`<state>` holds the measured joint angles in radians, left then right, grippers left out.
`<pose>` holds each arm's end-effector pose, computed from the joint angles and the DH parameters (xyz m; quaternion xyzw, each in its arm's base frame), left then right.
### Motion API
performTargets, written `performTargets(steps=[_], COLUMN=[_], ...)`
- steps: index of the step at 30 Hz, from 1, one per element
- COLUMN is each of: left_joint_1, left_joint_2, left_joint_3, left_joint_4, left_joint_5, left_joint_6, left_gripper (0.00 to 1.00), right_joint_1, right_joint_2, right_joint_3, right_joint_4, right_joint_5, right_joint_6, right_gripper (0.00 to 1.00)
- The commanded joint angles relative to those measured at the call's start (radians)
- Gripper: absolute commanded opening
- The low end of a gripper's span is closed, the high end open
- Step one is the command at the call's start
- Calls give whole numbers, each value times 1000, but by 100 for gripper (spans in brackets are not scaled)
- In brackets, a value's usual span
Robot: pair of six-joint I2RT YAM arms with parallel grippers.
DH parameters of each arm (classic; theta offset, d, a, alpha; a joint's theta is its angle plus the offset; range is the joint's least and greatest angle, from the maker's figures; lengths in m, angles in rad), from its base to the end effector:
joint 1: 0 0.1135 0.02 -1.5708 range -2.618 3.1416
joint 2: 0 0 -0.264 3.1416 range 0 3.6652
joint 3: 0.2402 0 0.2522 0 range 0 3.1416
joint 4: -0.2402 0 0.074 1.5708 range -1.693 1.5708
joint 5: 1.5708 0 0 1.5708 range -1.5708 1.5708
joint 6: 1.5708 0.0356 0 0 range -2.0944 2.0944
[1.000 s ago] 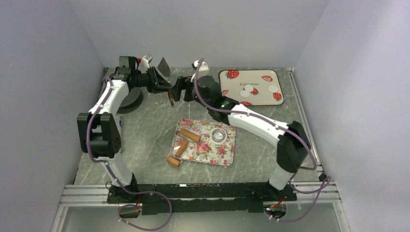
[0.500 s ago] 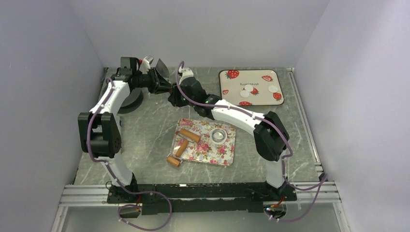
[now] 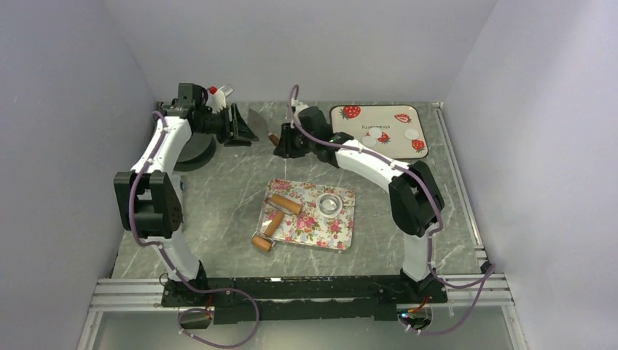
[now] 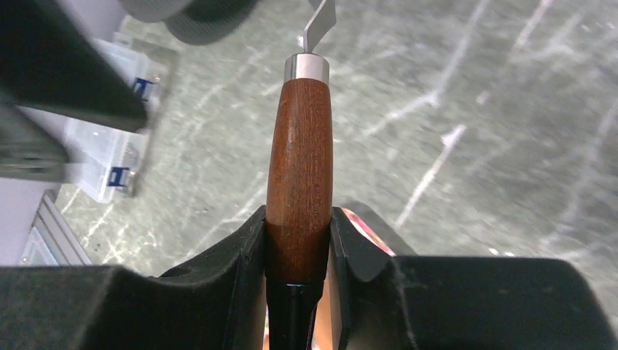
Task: Roll out the dumpling wrappers from the dough
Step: Remove the dumpling wrapper from the work surface.
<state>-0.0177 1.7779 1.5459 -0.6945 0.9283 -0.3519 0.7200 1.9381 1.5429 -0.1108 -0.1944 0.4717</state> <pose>0.3832 -0.0353 0.2977 -0.0013 0.8600 -0.4694 0.2003 0.3407 0.3080 0.2682 -0.1551 0.8448 0.3527 0.3712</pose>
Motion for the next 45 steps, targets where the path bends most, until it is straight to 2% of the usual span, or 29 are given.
performTargets(steps=[1, 5, 8, 11, 13, 18, 24, 27, 36, 38, 43, 45], left_joint_1=[7, -21, -132, -261, -282, -311, -326, -326, -321, -321, -321, -321], left_joint_2=[-55, -86, -114, -165, -180, -134, -117, -110, -85, -79, -90, -96], left_joint_3=[126, 183, 166, 93, 92, 171, 127, 118, 70, 69, 26, 23], left_joint_4=[-258, -406, -498, -455, -431, -480, -438, -447, -396, -393, -369, -361], left_joint_5=[-21, -109, -276, -437, -458, -414, -450, -423, -378, -350, -374, -384], left_joint_6=[438, 778, 1060, 1266, 1368, 1528, 1599, 1649, 1616, 1588, 1544, 1493], left_gripper=[53, 54, 57, 62, 64, 65, 67, 71, 70, 62, 0, 0], right_joint_1=[-41, -61, -64, -74, -79, -80, -80, -80, -80, -82, -92, -99], right_joint_2=[-83, -107, -111, -108, -107, -111, -138, -141, -155, -150, -178, -185], right_joint_3=[0, -4, 9, 19, 16, -14, -48, -50, -84, -82, -110, -119], right_joint_4=[-45, -73, -107, -109, -91, -29, 15, 20, 106, 104, 106, 105], right_joint_5=[-145, -202, -250, -350, -429, -552, -603, -624, -667, -667, -637, -608], right_joint_6=[-63, -85, -95, -72, -48, 1, 53, 61, 118, 122, 127, 128], right_gripper=[0, 0, 0, 0, 0, 0, 0, 0, 0, 0, 0, 0])
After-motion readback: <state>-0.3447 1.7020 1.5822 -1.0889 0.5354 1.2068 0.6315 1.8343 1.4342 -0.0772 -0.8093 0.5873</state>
